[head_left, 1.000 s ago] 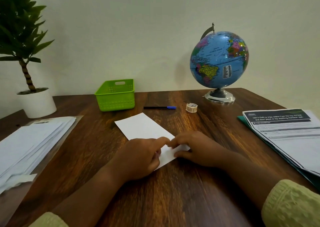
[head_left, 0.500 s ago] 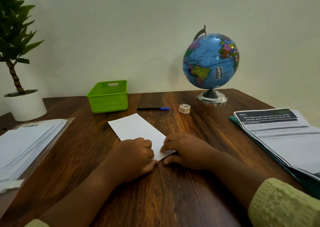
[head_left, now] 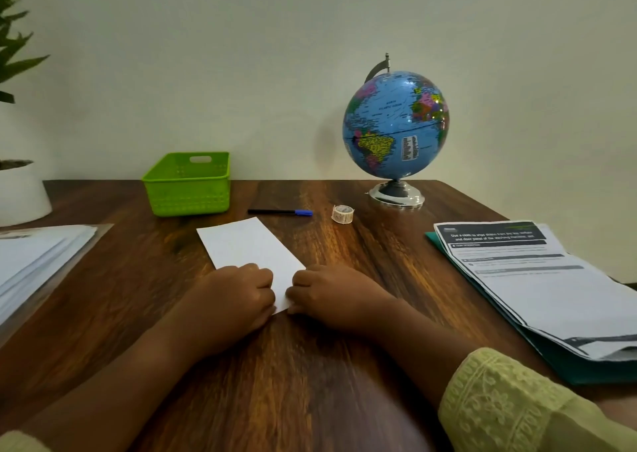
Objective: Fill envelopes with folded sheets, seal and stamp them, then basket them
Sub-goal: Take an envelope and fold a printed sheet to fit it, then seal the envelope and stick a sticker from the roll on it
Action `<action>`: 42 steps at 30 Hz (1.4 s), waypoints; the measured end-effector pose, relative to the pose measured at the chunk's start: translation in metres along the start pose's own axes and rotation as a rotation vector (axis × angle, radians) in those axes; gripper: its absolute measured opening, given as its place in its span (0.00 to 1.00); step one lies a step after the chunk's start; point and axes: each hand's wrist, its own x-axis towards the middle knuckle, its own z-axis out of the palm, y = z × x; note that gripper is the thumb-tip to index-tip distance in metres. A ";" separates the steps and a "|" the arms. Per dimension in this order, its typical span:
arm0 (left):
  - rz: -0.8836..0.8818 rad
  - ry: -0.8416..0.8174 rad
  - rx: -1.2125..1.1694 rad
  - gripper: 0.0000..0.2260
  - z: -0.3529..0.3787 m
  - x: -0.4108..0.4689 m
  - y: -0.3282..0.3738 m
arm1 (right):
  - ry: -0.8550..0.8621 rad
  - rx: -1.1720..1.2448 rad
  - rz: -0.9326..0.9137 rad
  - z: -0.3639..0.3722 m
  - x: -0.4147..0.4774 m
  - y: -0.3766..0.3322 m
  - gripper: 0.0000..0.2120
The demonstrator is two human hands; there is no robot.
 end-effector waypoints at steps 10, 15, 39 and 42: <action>0.102 0.018 0.105 0.11 -0.002 0.005 0.004 | 0.029 -0.012 -0.007 0.001 0.001 -0.003 0.11; -0.021 0.024 -0.130 0.21 0.000 -0.001 0.000 | 0.026 -0.008 0.002 0.000 0.001 -0.005 0.12; -0.200 0.773 -0.162 0.09 -0.049 0.005 -0.004 | 0.822 0.093 0.144 -0.013 -0.004 -0.021 0.13; -0.241 0.855 -0.180 0.18 -0.055 0.018 -0.002 | 0.950 0.551 0.379 -0.019 -0.005 -0.019 0.15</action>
